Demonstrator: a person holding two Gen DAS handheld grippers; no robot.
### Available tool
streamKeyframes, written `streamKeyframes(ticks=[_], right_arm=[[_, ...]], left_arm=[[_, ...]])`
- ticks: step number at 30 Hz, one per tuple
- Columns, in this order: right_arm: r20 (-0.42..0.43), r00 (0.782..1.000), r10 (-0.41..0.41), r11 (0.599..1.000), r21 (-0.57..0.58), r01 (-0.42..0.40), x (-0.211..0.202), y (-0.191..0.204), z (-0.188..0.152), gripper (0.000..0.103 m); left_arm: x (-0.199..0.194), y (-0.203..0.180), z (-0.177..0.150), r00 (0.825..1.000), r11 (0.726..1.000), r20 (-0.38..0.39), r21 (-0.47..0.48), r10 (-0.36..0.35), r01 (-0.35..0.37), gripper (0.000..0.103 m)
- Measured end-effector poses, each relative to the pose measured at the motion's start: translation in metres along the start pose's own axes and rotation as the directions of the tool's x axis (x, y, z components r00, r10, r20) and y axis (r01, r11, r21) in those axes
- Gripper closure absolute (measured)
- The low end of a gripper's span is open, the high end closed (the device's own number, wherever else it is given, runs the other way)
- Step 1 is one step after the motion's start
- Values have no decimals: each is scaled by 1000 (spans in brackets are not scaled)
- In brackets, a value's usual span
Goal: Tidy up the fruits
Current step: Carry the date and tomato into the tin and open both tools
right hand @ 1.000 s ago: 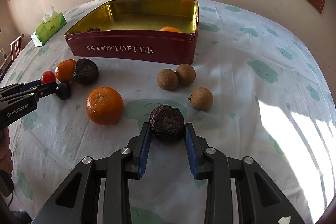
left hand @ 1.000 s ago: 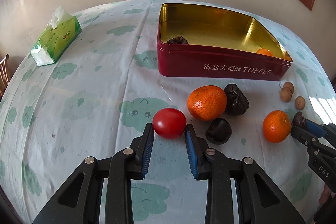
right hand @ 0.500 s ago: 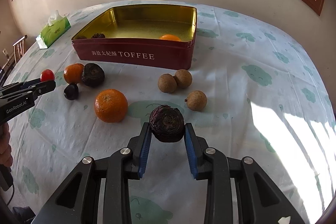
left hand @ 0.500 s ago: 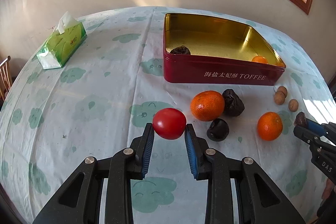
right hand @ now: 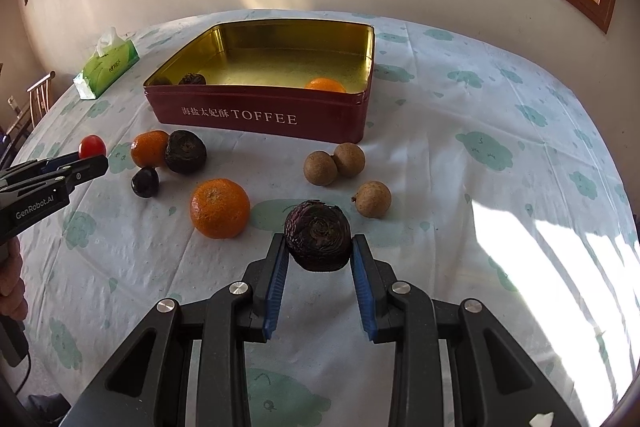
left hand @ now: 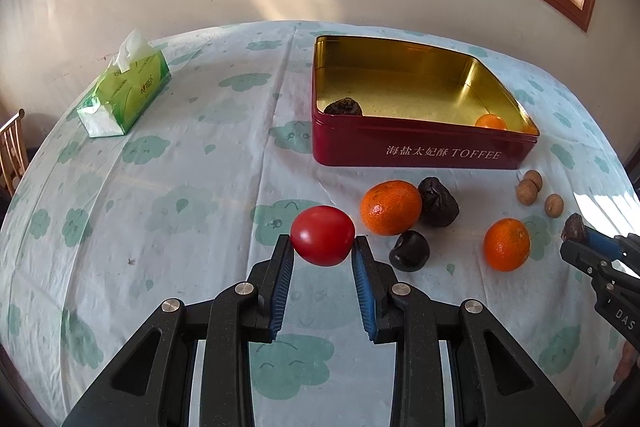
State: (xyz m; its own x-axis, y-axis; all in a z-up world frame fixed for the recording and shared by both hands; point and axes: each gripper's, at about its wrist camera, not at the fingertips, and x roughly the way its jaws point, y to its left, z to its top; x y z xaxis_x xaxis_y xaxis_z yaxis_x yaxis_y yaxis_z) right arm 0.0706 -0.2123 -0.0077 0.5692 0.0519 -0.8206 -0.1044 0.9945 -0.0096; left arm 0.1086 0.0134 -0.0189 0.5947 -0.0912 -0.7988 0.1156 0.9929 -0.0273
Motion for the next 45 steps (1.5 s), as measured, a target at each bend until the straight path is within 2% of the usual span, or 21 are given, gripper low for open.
streamKeyframes(ticks=[14, 26, 33, 40, 45], right_arm=[[46, 999, 16, 1000, 12, -17, -10, -1, 24, 74], [99, 995, 26, 1000, -18, -24, -12, 2, 64, 74], [103, 994, 35, 999, -38, -31, 6, 7, 97, 74], [67, 996, 59, 997, -48, -56, 41, 18, 122, 74], [31, 997, 72, 996, -64, -70, 66, 26, 128, 74]], left_arm=[[-5, -7, 15, 999, 1000, 29, -1, -19, 19, 72], [-4, -10, 52, 996, 999, 76, 5, -46, 46, 72], [11, -13, 85, 994, 999, 92, 8, -53, 53, 72], [46, -16, 110, 997, 997, 45, 13, -70, 70, 72], [69, -20, 115, 998, 997, 7, 39, -69, 69, 72]])
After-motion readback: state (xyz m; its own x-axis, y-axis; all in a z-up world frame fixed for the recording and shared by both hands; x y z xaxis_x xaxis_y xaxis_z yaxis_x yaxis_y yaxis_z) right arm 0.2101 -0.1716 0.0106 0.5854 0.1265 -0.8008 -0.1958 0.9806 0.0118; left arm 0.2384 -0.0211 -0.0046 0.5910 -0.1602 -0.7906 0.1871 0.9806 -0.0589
